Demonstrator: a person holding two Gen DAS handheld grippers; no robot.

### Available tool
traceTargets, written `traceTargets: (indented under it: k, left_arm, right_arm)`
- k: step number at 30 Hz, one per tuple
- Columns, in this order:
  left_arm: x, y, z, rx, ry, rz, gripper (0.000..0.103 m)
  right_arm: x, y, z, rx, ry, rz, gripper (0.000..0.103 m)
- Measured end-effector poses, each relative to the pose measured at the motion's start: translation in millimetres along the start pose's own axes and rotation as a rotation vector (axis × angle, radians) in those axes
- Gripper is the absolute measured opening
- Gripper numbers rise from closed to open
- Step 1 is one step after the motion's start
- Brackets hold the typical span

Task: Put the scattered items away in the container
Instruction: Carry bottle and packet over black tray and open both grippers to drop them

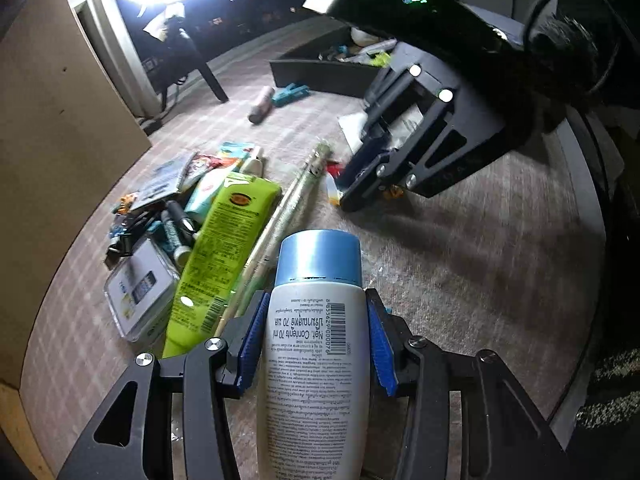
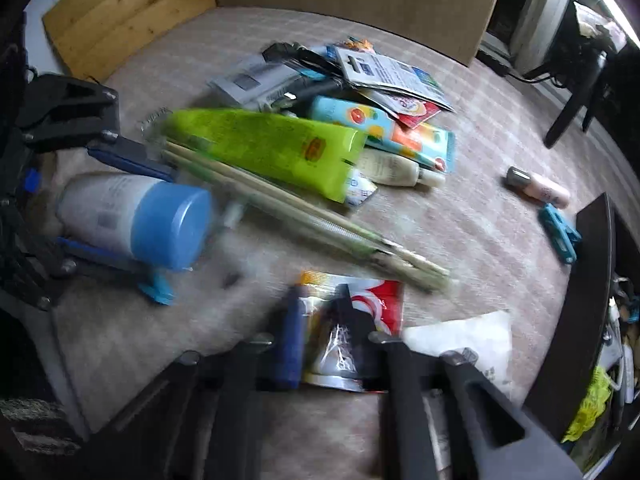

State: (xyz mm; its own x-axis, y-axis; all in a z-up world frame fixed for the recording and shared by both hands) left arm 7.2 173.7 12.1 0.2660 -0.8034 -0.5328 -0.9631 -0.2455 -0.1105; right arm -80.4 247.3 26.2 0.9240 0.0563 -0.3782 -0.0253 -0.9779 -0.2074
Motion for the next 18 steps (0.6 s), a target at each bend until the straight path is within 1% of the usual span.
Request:
traceTargets:
  k: [3, 6, 10, 13, 16, 18]
  left_arm:
    - [-1, 0, -5, -0.002, -0.016, -0.016, 0.045]
    - [-3, -1, -10, -0.016, -0.025, -0.021, 0.045]
    - [-11, -3, -21, -0.019, -0.06, -0.046, 0.045]
    - [-20, -4, -29, -0.019, -0.091, -0.073, 0.045]
    - [-34, -7, -36, -0.01, -0.129, -0.092, 0.045]
    - [-45, -9, -39, -0.008, -0.152, -0.102, 0.045]
  right_arm:
    - [3, -1, 0, 0.012, -0.01, 0.023, 0.01]
    - [6, -9, -8, -0.014, -0.025, 0.089, 0.008]
    - [0, -23, -29, -0.063, -0.088, 0.216, 0.006]
    - [6, -28, -49, -0.097, -0.143, 0.325, 0.006]
    - [2, -37, -59, -0.113, -0.189, 0.412, 0.006]
    - [7, -48, -74, -0.123, -0.23, 0.476, 0.006]
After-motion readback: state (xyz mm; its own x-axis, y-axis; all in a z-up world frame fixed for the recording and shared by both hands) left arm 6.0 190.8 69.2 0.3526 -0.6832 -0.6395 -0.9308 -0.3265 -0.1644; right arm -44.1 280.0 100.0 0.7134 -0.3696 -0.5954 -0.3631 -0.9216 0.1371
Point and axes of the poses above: each gripper's, at about its wrist camera, not at the fingertips, and z roughly the way its jaws point, y to its left, x to its underside, the point moved 5 cm from there along z, roughly the way its jaws point, and after that the axes turned 15 degrees about x, right-handed, at the moved point
